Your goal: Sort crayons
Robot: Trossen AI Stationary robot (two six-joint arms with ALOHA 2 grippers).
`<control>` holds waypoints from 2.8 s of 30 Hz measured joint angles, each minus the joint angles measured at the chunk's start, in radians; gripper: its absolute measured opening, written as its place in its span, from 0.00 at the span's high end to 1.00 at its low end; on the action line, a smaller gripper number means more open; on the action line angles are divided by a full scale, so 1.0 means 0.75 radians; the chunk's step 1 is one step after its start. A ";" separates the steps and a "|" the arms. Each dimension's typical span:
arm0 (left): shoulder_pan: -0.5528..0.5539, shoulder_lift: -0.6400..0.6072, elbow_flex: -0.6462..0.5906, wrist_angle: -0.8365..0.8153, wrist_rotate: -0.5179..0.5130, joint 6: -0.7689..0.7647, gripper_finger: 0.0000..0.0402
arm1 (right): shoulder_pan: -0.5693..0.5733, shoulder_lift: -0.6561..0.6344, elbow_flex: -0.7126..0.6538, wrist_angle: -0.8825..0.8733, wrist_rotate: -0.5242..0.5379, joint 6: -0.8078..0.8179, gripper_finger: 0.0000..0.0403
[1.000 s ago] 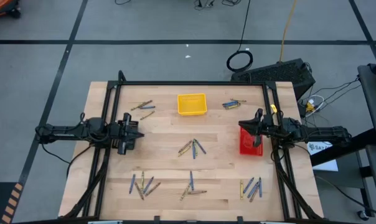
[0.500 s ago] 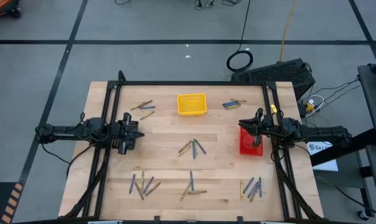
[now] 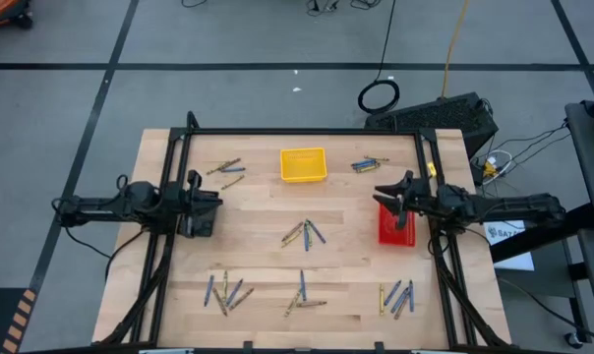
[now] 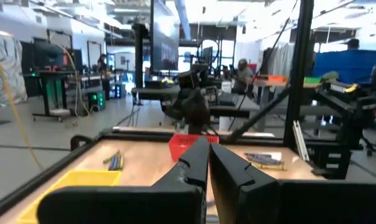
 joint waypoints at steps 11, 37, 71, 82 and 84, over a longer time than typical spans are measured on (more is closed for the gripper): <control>0.000 0.115 0.086 -0.202 -0.072 0.000 0.95 | 0.000 0.444 0.378 -0.212 0.040 -0.045 0.68; 0.000 0.293 0.148 -0.292 -0.209 -0.110 0.95 | -0.033 0.764 0.517 -0.239 0.071 -0.045 0.68; 0.000 0.385 0.148 -0.255 -0.461 -0.032 0.95 | -0.033 0.775 0.517 -0.138 -0.074 -0.029 0.68; 0.000 0.385 0.147 -0.053 -0.666 -0.033 0.95 | -0.033 1.038 0.516 -0.080 -0.070 0.019 0.68; 0.000 0.385 0.147 -0.052 -0.722 -0.034 0.95 | -0.033 1.075 0.516 -0.057 -0.052 0.052 0.68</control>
